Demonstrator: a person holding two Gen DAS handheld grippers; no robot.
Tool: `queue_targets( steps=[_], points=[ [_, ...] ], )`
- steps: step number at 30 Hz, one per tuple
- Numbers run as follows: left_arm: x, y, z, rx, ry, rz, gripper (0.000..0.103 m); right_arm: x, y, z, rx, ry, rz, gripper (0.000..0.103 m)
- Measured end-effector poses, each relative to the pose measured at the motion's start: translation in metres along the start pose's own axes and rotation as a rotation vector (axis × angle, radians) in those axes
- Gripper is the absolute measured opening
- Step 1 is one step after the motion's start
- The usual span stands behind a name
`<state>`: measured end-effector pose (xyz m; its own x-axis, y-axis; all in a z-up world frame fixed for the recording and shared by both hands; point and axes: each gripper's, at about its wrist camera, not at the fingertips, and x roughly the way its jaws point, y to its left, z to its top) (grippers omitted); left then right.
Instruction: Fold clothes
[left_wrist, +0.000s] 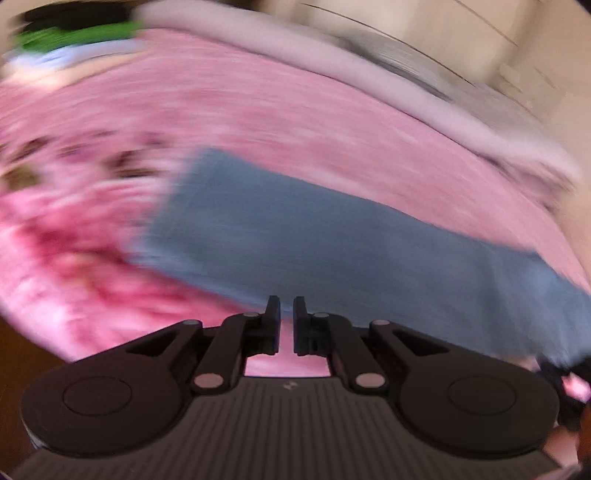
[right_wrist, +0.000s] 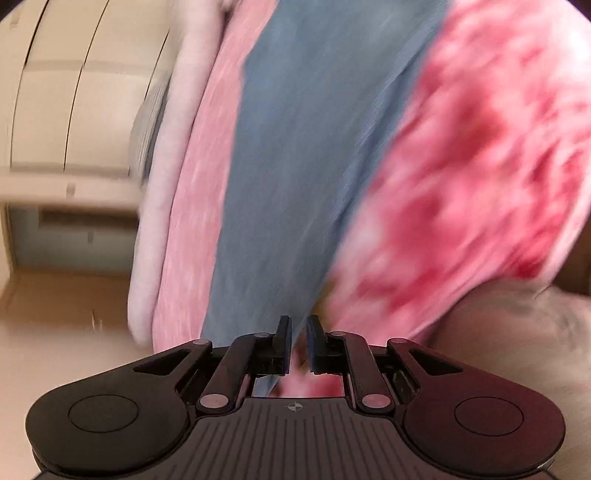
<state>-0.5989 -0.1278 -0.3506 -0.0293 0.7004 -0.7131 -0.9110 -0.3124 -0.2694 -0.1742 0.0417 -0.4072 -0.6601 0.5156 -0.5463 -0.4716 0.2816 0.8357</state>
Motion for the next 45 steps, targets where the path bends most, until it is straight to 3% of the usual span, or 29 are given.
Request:
queue_targets(
  steps=[5,8,10,15,24,29,32,41,42,45],
  points=[
    [0.036,-0.092,0.002,0.154,0.014,-0.163,0.003,-0.054,-0.028,0.041,0.042,-0.212,-0.027,0.015],
    [0.054,-0.140,0.004,0.217,0.032,-0.249,0.003,-0.085,-0.041,0.067,0.044,-0.339,-0.028,0.033],
    [0.066,-0.166,0.003,0.256,0.039,-0.276,0.003,-0.099,-0.051,0.083,0.054,-0.400,-0.016,0.037],
    [0.088,-0.201,-0.006,0.287,0.077,-0.297,0.003,-0.119,-0.068,0.123,0.020,-0.427,0.017,0.036],
    [0.104,-0.216,-0.016,0.308,0.125,-0.230,0.003,-0.132,-0.096,0.184,0.064,-0.444,0.026,0.036],
    [0.108,-0.219,-0.014,0.321,0.132,-0.219,0.003,-0.135,-0.101,0.194,0.042,-0.448,0.047,0.035],
    [0.109,-0.218,-0.013,0.323,0.132,-0.213,0.003,-0.132,-0.098,0.205,0.024,-0.456,0.046,0.023],
    [0.109,-0.209,-0.013,0.316,0.142,-0.201,0.004,-0.133,-0.093,0.216,0.005,-0.460,0.026,0.023],
    [0.109,-0.210,-0.014,0.322,0.142,-0.199,0.004,-0.131,-0.094,0.218,0.005,-0.460,0.029,0.010],
    [0.112,-0.209,-0.016,0.326,0.148,-0.199,0.004,-0.135,-0.075,0.214,-0.130,-0.511,-0.002,0.003]
  ],
)
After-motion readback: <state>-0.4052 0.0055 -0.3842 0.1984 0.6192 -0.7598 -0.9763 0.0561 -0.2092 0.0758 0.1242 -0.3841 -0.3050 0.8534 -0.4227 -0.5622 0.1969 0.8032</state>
